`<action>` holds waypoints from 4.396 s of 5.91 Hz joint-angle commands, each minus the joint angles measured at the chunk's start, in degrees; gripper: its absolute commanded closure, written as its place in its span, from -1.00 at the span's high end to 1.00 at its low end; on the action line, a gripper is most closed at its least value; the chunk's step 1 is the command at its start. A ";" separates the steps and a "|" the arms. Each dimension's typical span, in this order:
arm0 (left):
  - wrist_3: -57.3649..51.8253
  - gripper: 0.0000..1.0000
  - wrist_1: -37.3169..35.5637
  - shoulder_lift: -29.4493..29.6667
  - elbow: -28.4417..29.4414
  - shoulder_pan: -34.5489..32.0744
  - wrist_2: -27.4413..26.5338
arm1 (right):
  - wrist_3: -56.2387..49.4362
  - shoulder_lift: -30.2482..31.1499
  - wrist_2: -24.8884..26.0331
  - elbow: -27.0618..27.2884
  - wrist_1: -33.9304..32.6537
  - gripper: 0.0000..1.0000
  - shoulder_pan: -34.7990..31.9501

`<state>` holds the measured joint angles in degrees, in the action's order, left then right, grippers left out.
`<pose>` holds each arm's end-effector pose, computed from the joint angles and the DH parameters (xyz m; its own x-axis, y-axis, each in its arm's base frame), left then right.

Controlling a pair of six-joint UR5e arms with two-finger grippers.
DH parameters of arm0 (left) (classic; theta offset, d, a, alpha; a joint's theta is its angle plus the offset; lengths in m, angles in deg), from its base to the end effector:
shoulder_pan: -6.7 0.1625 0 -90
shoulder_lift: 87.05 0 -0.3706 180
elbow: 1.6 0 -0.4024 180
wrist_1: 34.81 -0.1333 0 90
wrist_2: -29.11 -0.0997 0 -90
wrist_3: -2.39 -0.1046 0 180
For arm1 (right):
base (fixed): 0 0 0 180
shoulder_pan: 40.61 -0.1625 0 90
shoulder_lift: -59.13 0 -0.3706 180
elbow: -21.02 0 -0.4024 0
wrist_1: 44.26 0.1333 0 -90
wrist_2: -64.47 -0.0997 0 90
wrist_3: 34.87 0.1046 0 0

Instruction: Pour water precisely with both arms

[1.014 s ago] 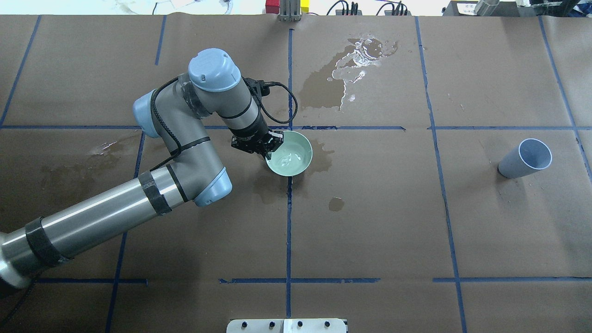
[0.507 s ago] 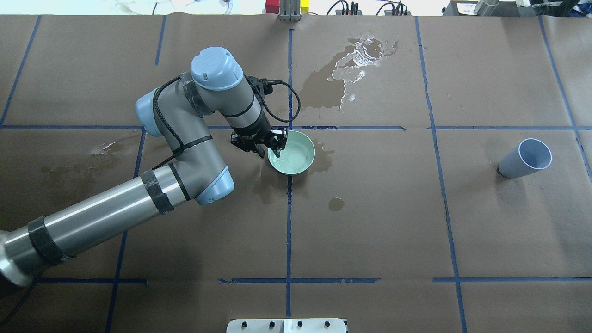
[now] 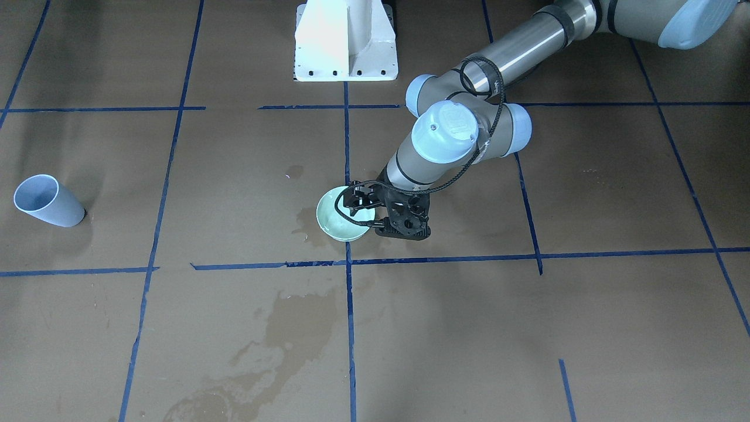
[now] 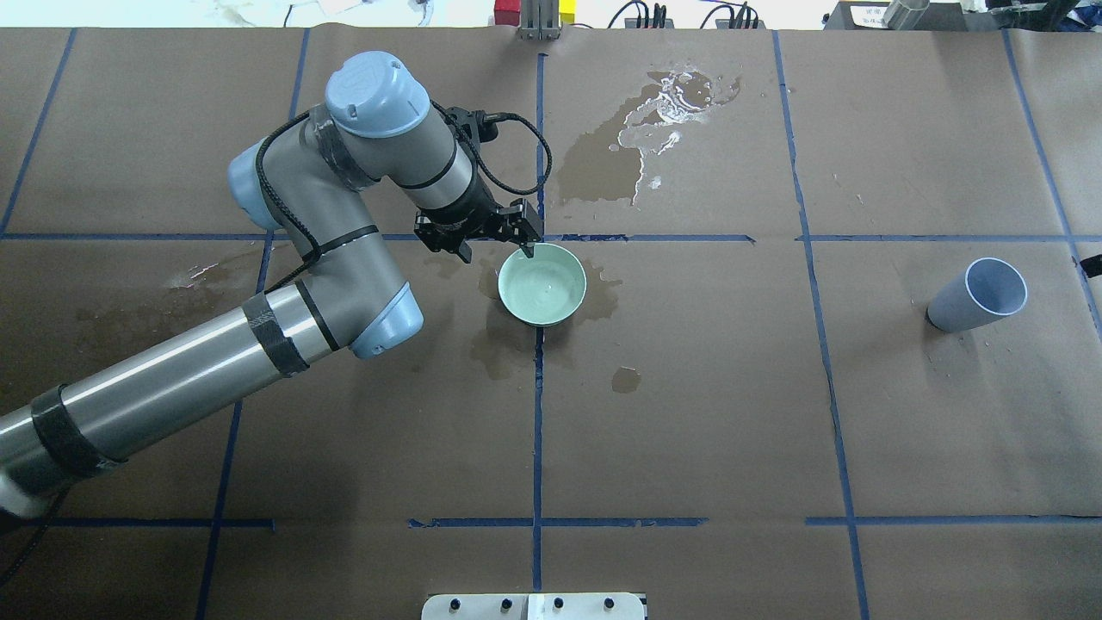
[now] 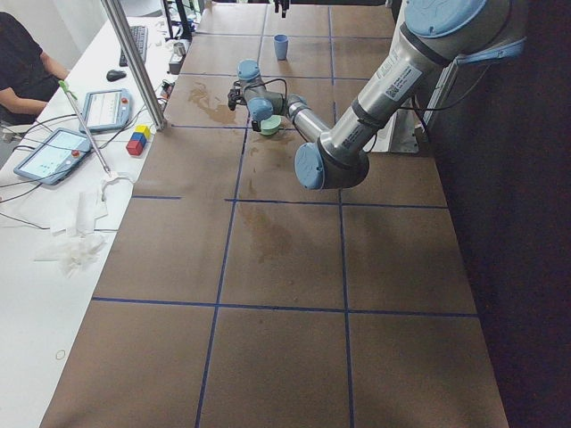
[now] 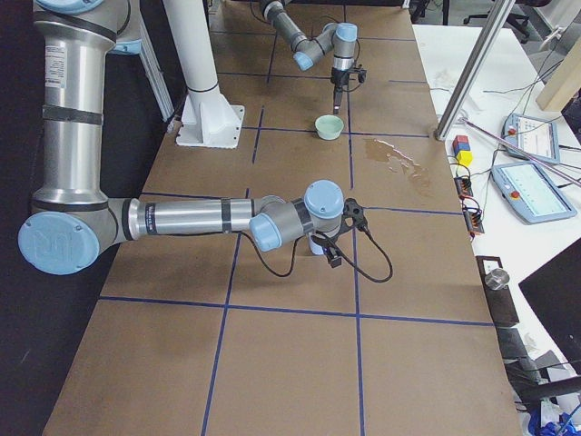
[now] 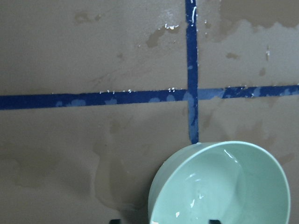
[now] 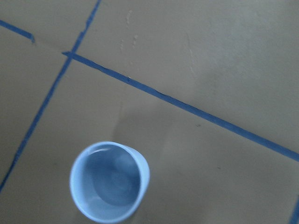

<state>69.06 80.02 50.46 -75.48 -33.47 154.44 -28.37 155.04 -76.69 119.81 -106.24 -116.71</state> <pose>0.5209 -0.5350 0.1678 0.4531 0.0403 -0.8906 -0.0223 0.9992 0.0339 -0.0657 -0.4813 0.5160 0.5327 -0.4412 0.7222 0.1468 0.8886 0.4346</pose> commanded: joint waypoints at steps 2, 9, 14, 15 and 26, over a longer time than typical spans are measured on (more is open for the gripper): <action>-0.04 0.91 0.13 -1.37 -0.82 -1.23 -0.09 | 23.28 3.13 11.30 2.26 22.24 1.00 9.73; 2.33 0.98 0.13 -6.73 -7.76 -1.15 -2.81 | 56.64 17.38 63.81 4.74 46.58 0.98 38.16; 2.24 0.98 0.13 -7.78 -9.17 -1.24 -2.81 | 62.67 18.89 103.15 -1.84 47.03 0.99 60.87; 2.33 0.98 0.13 -8.14 -9.61 -1.24 -2.81 | 65.28 16.27 105.89 -4.64 47.12 0.99 61.24; 2.42 0.98 0.04 -8.84 -11.37 -1.41 -4.56 | 61.70 6.84 110.31 -18.11 54.68 0.97 57.83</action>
<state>71.42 80.06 41.62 -86.63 -34.88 150.41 33.47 161.93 33.80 101.87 -51.54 -57.82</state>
